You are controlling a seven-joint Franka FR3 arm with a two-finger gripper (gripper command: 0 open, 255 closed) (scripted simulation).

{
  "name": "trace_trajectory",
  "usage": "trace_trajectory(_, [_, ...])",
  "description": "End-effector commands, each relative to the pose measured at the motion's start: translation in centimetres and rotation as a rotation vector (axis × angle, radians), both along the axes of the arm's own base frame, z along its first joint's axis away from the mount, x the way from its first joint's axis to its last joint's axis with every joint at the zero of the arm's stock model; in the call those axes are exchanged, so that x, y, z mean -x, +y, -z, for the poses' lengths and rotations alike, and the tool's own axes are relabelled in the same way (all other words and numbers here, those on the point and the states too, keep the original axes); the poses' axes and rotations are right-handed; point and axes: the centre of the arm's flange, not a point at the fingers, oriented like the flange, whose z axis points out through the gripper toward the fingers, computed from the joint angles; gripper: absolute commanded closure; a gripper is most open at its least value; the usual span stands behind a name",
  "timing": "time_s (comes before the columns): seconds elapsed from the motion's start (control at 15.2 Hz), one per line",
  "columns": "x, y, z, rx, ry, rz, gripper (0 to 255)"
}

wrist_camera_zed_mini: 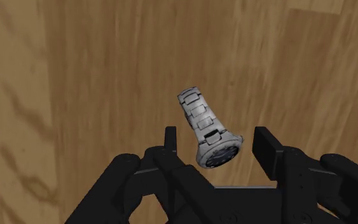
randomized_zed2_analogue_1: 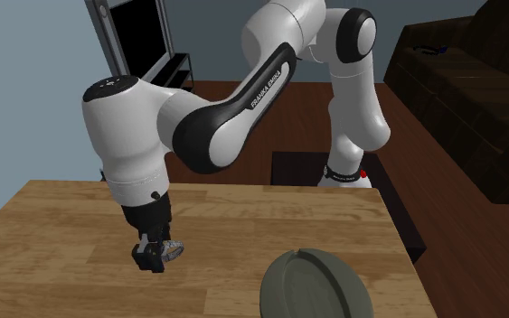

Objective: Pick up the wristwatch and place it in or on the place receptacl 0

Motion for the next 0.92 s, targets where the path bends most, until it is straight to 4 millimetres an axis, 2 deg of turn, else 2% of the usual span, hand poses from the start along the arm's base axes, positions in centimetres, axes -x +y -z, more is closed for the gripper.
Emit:
trace_trajectory(0.0, [0.0, 0.0, 0.0, 0.0, 0.0, 0.0, 255])
trace_trajectory(0.53, [0.0, 0.0, 0.0, 0.0, 0.0, 0.0, 255])
trace_trajectory(0.86, [0.0, 0.0, -2.6, 0.0, 0.0, 0.0, 255])
